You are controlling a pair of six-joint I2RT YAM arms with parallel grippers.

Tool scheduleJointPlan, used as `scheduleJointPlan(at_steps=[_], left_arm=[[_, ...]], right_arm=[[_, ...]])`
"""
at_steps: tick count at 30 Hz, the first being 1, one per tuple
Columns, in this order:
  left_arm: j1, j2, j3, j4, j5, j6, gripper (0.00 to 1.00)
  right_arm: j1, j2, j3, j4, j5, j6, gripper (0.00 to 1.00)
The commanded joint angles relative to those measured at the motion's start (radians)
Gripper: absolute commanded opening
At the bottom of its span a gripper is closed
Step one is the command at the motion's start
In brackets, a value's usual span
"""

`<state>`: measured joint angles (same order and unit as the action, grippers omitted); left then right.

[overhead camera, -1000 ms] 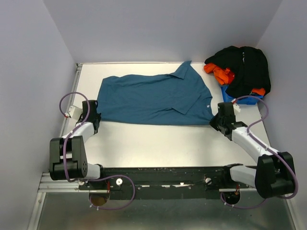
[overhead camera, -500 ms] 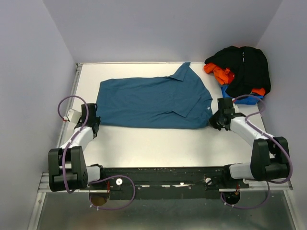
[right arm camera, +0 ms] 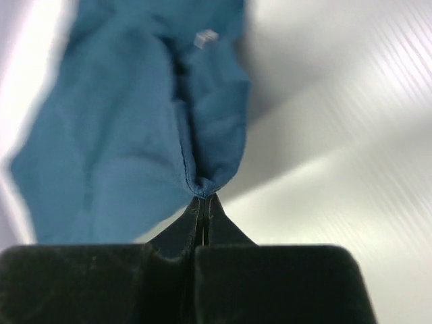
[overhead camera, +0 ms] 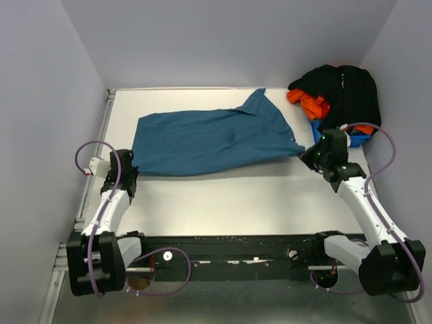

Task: Fold and stack the t-shirts
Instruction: Fold the flattened tshirt in 1/3 of the way

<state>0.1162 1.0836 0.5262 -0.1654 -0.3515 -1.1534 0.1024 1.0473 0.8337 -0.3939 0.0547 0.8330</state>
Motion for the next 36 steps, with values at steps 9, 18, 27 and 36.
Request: scheduleJointPlan(at_steps=[9, 18, 27, 36], left_arm=[[0.007, -0.316, -0.248, -0.152, 0.011, 0.006, 0.00], [0.005, -0.453, -0.194, -0.307, -0.029, 0.063, 0.84], [0.004, -0.363, -0.026, -0.106, -0.011, 0.216, 0.99], [0.005, 0.016, 0.199, 0.072, 0.051, 0.207, 0.95]], right_arm=[[-0.009, -0.262, -0.335, -0.325, 0.143, 0.146, 0.01], [-0.009, -0.332, -0.294, -0.346, 0.174, 0.065, 0.62], [-0.003, -0.095, -0.036, -0.024, -0.080, -0.149, 0.64], [0.005, 0.328, 0.289, 0.053, -0.092, -0.221, 0.61]])
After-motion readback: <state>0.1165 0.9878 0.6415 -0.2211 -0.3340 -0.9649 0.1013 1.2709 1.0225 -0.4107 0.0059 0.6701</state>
